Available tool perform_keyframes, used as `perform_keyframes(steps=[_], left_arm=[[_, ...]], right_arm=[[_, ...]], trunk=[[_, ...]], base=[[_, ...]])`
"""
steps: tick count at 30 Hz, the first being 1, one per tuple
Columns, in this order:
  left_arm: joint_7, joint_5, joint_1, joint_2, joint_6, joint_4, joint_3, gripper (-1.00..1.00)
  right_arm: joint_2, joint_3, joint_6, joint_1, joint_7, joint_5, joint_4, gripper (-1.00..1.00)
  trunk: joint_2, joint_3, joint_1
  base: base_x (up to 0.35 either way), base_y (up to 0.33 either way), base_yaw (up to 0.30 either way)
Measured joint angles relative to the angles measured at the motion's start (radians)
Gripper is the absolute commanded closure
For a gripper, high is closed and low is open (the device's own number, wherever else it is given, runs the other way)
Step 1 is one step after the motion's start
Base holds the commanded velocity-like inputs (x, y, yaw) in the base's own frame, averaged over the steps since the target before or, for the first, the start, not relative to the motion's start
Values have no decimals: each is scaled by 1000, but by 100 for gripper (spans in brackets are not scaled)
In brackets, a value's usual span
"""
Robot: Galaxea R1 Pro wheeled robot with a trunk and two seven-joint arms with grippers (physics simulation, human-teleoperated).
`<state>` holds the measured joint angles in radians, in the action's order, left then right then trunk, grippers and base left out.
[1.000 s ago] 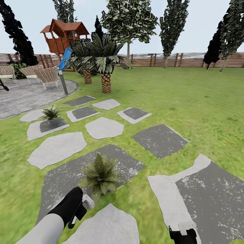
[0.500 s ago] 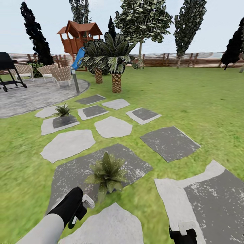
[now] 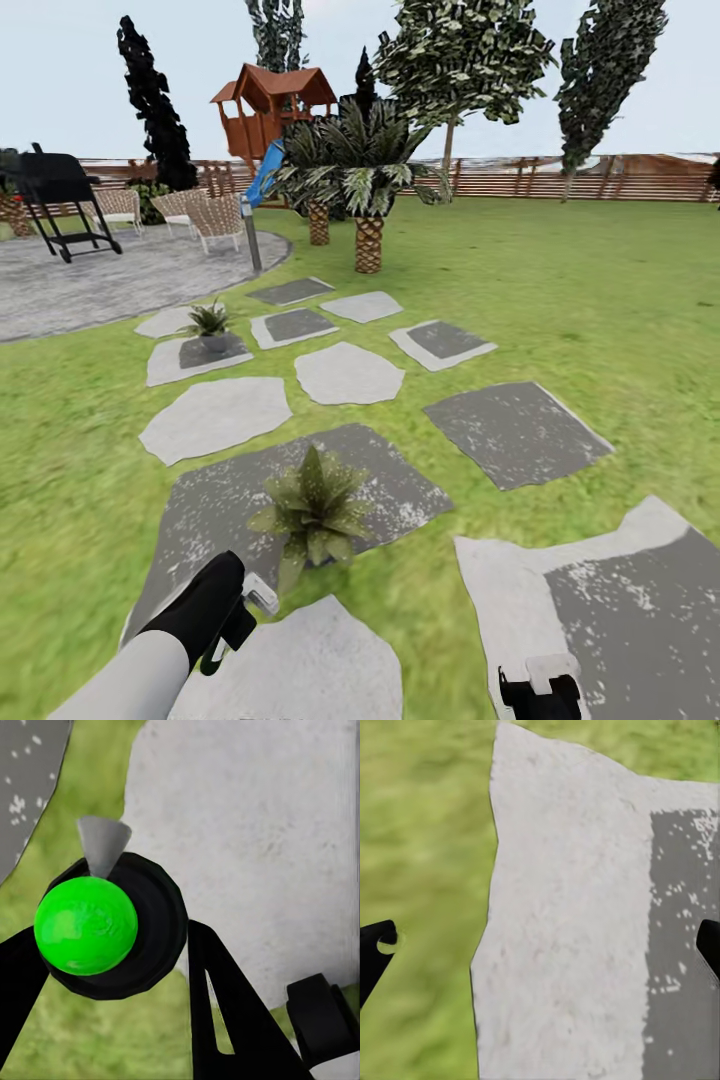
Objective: Pick up the pesticide atomizer in the garden and spray insectifuge to fully cover both potted plants in the garden.
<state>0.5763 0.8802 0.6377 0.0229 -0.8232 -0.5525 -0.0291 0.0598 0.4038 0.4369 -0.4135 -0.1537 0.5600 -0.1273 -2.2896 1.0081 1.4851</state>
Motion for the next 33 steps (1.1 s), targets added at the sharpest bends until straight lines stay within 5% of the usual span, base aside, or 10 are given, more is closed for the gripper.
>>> perform_keyframes(steps=[11, 23, 28, 33], left_arm=[[0, -2, 0, 0, -1, 0, 0, 100], [-1, 6, 0, 8, 0, 45, -5, 100], [-121, 5, 0, 42, 4, 106, -5, 100], [-146, -2, 0, 46, 27, 113, -1, 100]], right_arm=[[0, 0, 0, 0, 0, 0, 0, -100], [0, 0, 0, 0, 1, 0, 0, -100], [0, 0, 0, 0, 1, 0, 0, -100], [0, 0, 0, 0, 1, 0, 0, -100]], trunk=[[0, 0, 0], [0, 0, 0], [0, 0, 0], [0, 0, 0]], base=[[86, -108, 275], [0, 0, 19], [0, 0, 0], [0, 0, 0]])
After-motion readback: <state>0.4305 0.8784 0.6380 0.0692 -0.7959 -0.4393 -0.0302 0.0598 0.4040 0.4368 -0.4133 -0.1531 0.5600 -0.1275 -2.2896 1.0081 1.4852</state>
